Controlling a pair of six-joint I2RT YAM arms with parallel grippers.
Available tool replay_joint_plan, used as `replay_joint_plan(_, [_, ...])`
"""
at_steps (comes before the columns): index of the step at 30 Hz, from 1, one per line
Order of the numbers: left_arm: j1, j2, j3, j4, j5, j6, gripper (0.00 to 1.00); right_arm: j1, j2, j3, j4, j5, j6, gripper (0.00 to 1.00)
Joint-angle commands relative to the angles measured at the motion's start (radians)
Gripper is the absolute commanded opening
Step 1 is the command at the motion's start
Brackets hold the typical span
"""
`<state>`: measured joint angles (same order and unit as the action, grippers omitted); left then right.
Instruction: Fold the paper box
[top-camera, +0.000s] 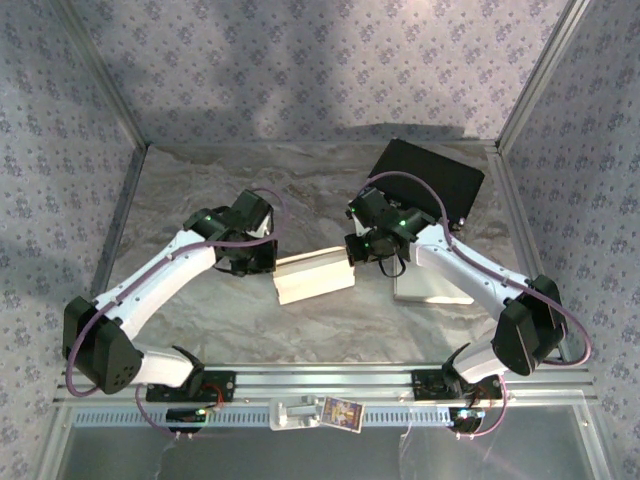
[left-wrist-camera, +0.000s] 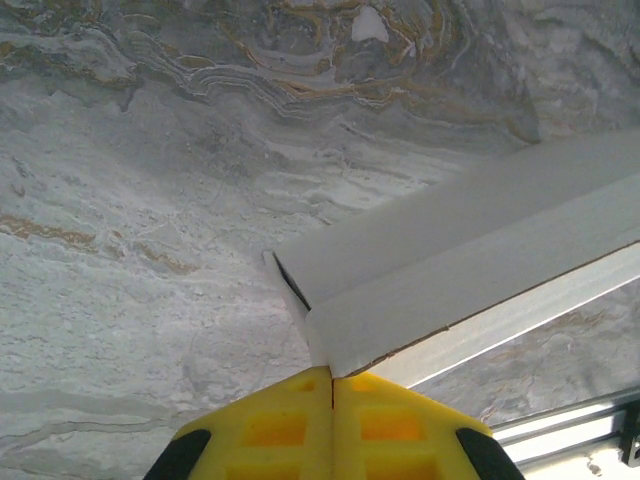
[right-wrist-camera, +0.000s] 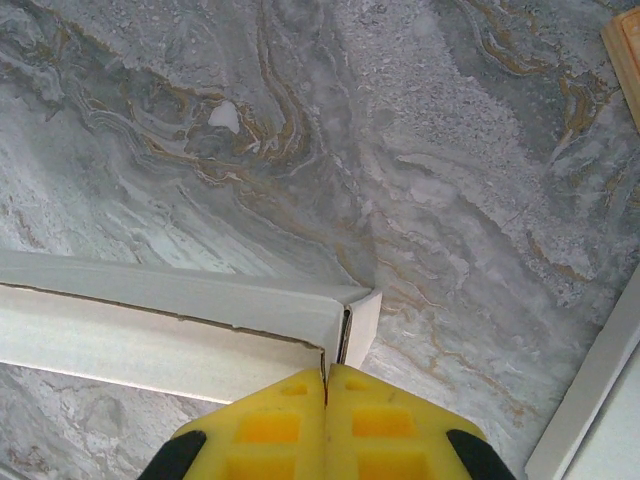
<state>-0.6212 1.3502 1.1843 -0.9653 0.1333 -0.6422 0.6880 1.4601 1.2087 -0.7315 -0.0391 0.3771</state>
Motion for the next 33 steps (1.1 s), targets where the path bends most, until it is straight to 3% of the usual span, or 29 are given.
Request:
replay_joint_plan(1, [0.001, 0.009, -0.014, 0.054, 0.066, -0.072, 0.00, 0.018, -0.001, -0.007, 0.002, -0.018, 0.019, 0.00])
replay_joint_plan(11, [0.017, -0.018, -0.056, 0.088, 0.122, -0.124, 0.00, 0.019, 0.001, -0.008, 0.006, -0.016, 0.025, 0.00])
replay_joint_plan(33, [0.087, 0.030, 0.028, -0.052, 0.258, -0.048, 0.00, 0.017, 0.001, -0.008, 0.003, -0.009, 0.021, 0.00])
